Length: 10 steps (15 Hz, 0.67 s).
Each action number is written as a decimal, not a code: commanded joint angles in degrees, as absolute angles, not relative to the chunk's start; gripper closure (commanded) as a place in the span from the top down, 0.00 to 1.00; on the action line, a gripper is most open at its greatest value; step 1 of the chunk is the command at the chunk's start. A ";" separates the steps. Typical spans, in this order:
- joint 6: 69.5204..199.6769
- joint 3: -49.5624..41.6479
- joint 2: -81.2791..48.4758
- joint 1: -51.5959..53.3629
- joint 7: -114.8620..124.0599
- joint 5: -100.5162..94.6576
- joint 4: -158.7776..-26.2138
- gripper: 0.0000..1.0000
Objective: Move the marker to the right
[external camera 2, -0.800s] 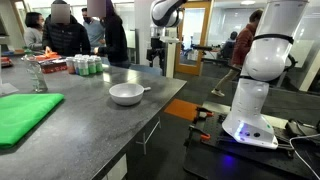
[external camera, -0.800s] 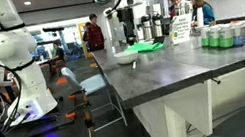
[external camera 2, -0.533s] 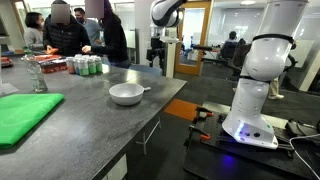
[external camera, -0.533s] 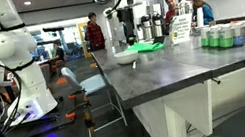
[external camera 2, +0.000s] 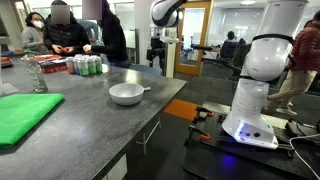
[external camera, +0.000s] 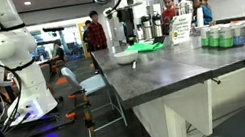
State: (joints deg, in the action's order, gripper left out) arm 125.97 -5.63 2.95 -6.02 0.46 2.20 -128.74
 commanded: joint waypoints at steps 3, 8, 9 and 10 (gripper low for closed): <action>127.07 -5.22 1.63 -5.40 -2.94 0.13 -127.78 1.00; 131.63 -2.58 -0.22 -2.70 -10.42 -5.30 -127.61 1.00; 132.45 -2.12 -0.63 -2.20 -12.87 -5.28 -127.56 1.00; 133.24 -1.74 -1.50 -1.84 -15.58 -4.94 -127.44 1.00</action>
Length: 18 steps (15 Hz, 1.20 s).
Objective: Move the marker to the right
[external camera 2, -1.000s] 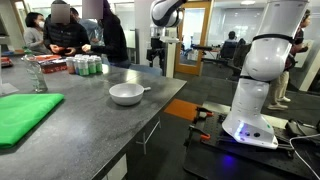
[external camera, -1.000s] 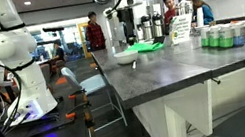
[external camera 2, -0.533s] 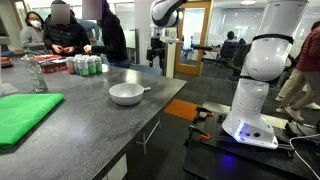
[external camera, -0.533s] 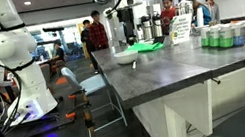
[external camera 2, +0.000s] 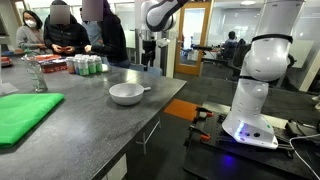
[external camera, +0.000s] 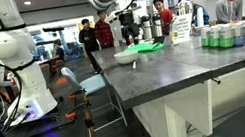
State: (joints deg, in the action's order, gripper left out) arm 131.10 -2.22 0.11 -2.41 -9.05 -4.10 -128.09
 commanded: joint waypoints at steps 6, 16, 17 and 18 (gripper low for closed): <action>135.00 -0.81 -4.64 -2.09 -34.80 -4.31 -127.40 1.00; 138.83 1.54 -10.09 -2.02 -53.53 -11.05 -129.38 0.94; 139.48 1.53 -10.85 -2.17 -53.43 -11.18 -129.12 0.93; 139.64 1.59 -11.46 -2.31 -53.20 -11.19 -128.82 0.89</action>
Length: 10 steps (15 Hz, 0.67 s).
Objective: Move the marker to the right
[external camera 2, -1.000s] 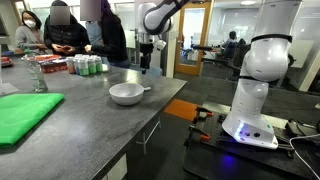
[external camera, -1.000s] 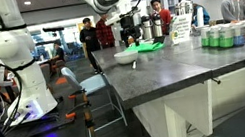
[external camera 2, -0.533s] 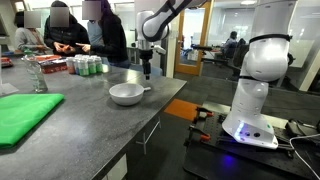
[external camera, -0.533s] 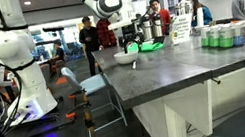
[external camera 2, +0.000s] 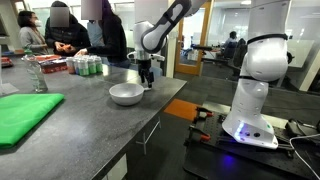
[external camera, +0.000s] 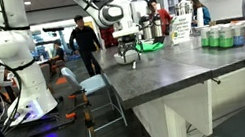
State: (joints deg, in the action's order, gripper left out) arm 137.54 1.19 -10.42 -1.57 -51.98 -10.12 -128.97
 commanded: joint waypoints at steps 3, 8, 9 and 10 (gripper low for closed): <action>139.64 1.92 -13.24 -3.02 -54.03 -10.02 -127.82 0.87; 139.00 2.18 -14.77 -3.87 -54.41 -9.20 -126.47 0.39; 138.99 2.23 -14.91 -4.02 -54.36 -8.99 -126.19 0.32; 138.86 2.31 -15.02 -4.27 -54.59 -8.57 -125.97 0.23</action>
